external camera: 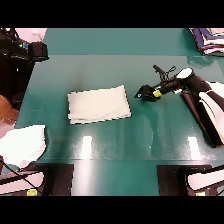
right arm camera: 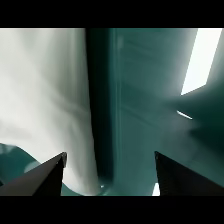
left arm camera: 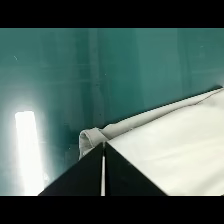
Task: Fold the shirts.
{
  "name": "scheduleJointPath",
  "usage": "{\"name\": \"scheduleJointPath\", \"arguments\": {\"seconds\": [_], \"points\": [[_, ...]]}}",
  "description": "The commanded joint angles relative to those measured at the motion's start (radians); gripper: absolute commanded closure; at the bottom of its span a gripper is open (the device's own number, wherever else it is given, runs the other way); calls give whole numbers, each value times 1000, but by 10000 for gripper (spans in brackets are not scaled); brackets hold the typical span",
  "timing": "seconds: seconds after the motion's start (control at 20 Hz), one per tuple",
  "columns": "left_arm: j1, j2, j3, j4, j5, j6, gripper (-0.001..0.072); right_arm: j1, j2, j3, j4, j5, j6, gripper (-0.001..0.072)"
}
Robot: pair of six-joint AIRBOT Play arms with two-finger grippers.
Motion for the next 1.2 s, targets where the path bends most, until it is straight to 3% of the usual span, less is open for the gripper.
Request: {"name": "scheduleJointPath", "arguments": {"seconds": [0.0, 0.15, 0.45, 0.55, 0.6, 0.65, 0.9, 1.15], "points": [[0, 1, 0, -5, 1, 0, 681, 19, -89, -25, 174, -3, -66, 77], [0, 1, 0, -4, 2, 1, 681, 90, -146, -25, 271, -13, -113, 77], [0, 1, 0, -5, 5, 0, 681, 201, -161, 19, 263, -107, -145, 97], [0, 1, 0, -5, 2, 0, 680, 224, -161, 77, 207, -140, -145, 326], [0, 1, 0, -5, -1, 0, 681, 232, -161, 108, 172, -149, -145, 481], [0, 1, 0, -5, -3, 0, 680, 233, -161, 143, 129, -154, -145, 682], [-30, 1, 0, -4, -23, 1, 682, 161, -83, 264, -32, -163, -90, 697], [-199, 1, 0, -6, 0, 26, 681, -149, 130, 275, -188, -125, 9, 696]]}}
